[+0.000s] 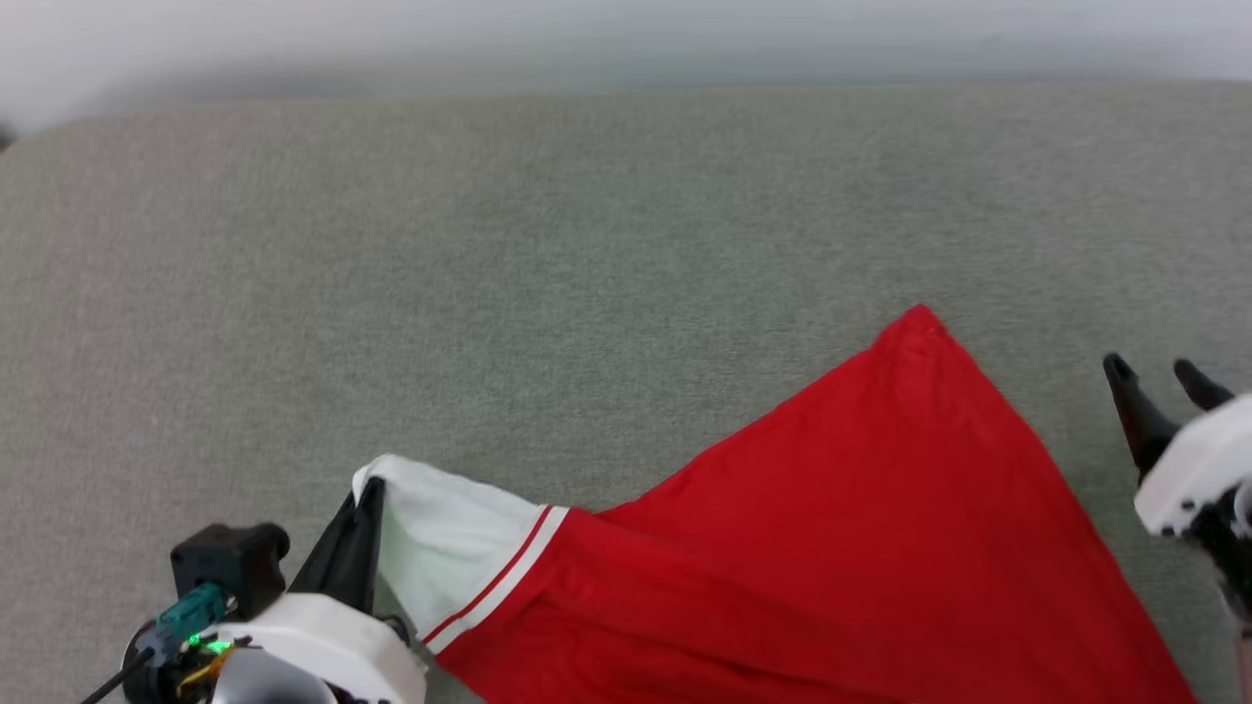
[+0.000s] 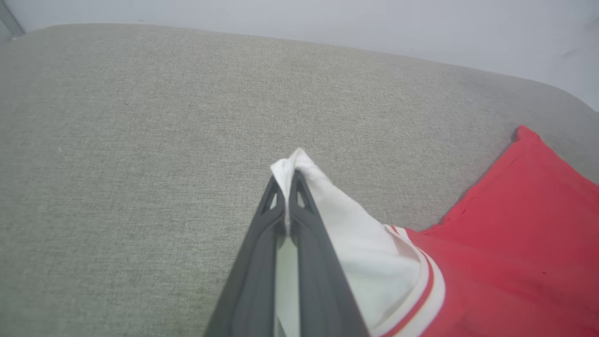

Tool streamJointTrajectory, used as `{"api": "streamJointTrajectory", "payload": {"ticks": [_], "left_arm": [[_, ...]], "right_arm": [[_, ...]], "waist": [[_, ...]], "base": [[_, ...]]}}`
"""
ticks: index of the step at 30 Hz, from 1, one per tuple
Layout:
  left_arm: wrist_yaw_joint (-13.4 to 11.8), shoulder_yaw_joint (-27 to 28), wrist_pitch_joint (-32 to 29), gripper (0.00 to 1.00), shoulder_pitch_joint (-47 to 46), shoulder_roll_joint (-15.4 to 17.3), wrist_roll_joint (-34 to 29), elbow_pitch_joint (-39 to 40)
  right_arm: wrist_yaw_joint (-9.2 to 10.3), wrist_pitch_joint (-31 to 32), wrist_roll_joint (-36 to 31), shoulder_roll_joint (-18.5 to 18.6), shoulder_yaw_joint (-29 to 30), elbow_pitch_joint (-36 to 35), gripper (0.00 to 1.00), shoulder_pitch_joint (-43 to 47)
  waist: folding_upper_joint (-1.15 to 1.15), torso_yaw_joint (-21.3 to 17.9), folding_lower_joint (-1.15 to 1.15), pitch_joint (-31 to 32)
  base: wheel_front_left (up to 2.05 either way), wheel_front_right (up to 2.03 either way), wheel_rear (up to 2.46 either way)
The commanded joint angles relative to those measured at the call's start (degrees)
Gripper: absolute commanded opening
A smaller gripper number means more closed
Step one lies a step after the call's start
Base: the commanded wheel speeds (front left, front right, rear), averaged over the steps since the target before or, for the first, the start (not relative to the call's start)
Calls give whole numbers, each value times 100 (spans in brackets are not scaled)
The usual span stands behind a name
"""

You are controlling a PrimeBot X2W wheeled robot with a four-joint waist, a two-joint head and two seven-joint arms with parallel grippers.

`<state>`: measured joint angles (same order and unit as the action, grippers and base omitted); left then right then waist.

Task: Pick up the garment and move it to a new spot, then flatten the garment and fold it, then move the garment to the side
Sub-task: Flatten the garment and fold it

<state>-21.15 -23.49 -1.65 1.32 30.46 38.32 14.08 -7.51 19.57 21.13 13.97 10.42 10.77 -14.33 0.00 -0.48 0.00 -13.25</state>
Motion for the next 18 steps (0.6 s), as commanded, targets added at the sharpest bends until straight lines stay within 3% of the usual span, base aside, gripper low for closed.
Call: {"api": "streamJointTrajectory", "payload": {"ticks": [1,2,3,6,10,18], "left_arm": [[41,-17,47,0,-130,-31,-41,23],[98,-52,76,0,-286,-67,-79,26],[98,-52,76,0,-286,-67,-79,26],[206,-114,131,0,-509,-139,-112,1],[320,-183,208,0,-732,-243,-128,-96],[528,-288,378,0,-1016,-460,-63,-377]], "right_arm": [[4,178,67,108,-120,111,100,-273],[3,705,167,288,-433,279,100,-671],[3,705,167,288,-433,279,100,-671],[4,1724,322,537,-833,365,100,-1206],[4,2843,401,619,-1110,393,100,-1706],[3,3993,442,583,-1463,766,100,-1879]], "waist": [[0,224,0,-251],[0,340,0,-403],[0,340,0,-403],[0,499,0,-613],[0,693,0,-850],[0,920,0,-1171]], "base": [[0,0,0],[0,0,0],[0,0,0],[0,0,0],[0,0,0],[0,0,0]]}}
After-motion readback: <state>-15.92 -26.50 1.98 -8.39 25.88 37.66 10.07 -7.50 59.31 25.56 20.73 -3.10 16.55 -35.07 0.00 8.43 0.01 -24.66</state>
